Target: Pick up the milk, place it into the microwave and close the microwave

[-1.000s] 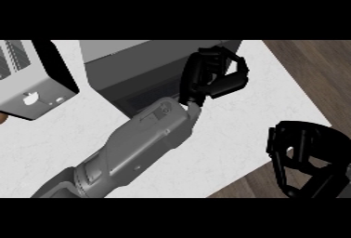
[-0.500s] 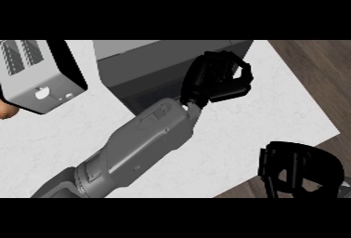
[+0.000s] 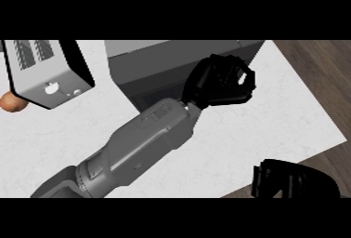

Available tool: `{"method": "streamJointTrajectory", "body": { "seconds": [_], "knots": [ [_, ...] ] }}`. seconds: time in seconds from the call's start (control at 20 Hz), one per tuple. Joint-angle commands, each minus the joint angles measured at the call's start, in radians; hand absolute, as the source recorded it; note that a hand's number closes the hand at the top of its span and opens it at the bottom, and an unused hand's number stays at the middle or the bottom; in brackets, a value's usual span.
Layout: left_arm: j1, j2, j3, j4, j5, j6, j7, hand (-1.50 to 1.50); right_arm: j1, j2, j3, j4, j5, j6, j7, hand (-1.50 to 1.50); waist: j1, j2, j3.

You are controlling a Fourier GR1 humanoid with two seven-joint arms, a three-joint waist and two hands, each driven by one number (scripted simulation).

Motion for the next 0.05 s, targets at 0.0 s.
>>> {"method": "streamJointTrajectory", "body": {
  "seconds": [0.0],
  "knots": [
    [0.135,0.042,0.078,0.154,0.066,-0.003,-0.019,1.5,0.039,0.016,0.026,-0.047,0.028,-0.032,0.006,1.5,0.038,0.019,-0.011]
  ]
}}
